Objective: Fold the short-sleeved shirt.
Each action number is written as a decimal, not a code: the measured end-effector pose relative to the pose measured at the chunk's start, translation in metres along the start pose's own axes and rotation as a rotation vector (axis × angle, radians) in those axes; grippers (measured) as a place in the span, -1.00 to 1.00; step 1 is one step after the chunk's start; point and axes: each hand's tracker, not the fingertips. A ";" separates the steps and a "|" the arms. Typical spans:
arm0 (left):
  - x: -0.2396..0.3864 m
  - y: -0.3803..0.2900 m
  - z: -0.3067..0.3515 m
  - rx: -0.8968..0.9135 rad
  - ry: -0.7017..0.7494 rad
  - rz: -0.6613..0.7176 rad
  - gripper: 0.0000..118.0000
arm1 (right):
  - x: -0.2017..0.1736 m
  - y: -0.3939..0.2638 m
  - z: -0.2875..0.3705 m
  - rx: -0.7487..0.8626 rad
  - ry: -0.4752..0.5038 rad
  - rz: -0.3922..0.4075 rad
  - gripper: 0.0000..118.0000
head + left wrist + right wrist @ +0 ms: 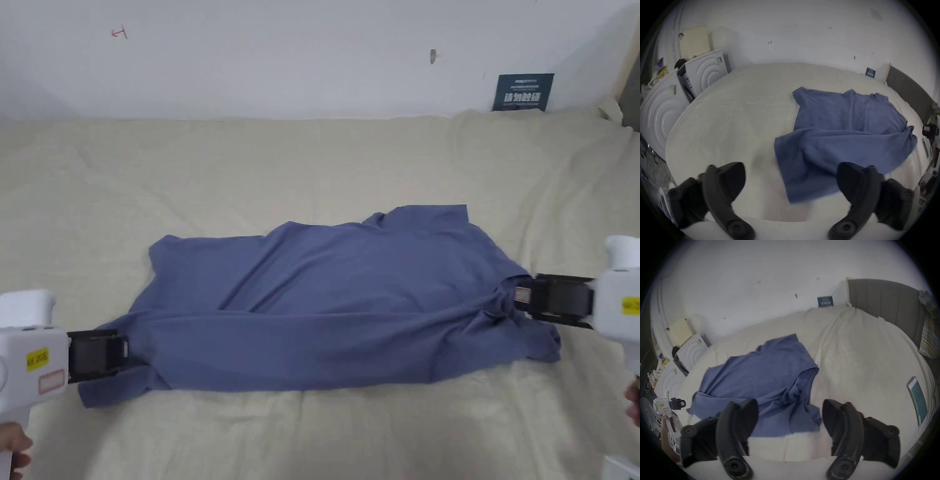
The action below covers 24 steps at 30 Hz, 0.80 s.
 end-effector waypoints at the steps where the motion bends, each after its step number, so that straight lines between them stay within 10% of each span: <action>1: -0.003 -0.011 0.013 0.015 -0.034 0.025 -0.33 | -0.001 -0.008 0.012 0.018 0.018 0.002 -0.66; 2: -0.004 -0.020 0.021 0.012 -0.061 0.039 -0.80 | -0.003 -0.013 0.018 0.024 0.030 -0.005 -0.98; 4: -0.005 -0.045 0.032 -0.013 -0.060 0.042 -1.00 | -0.001 -0.034 0.029 0.028 0.034 -0.019 -1.00; 12: -0.004 -0.060 0.021 -0.030 -0.077 0.064 -1.00 | -0.013 -0.073 0.027 -0.057 0.048 -0.039 -1.00; 14: -0.003 -0.049 0.015 -0.004 -0.088 0.084 -0.61 | -0.013 -0.075 0.027 -0.063 0.040 -0.028 -1.00; 15: -0.003 -0.045 0.010 -0.007 -0.100 0.090 0.06 | -0.013 -0.076 0.026 -0.065 0.038 -0.037 -1.00; 17: -0.001 -0.037 -0.010 -0.018 -0.098 0.097 0.61 | -0.010 -0.077 0.024 -0.073 0.052 -0.061 -1.00; 24: 0.026 -0.040 -0.050 -0.099 0.007 0.016 0.18 | -0.003 -0.081 0.019 -0.085 0.067 -0.114 -1.00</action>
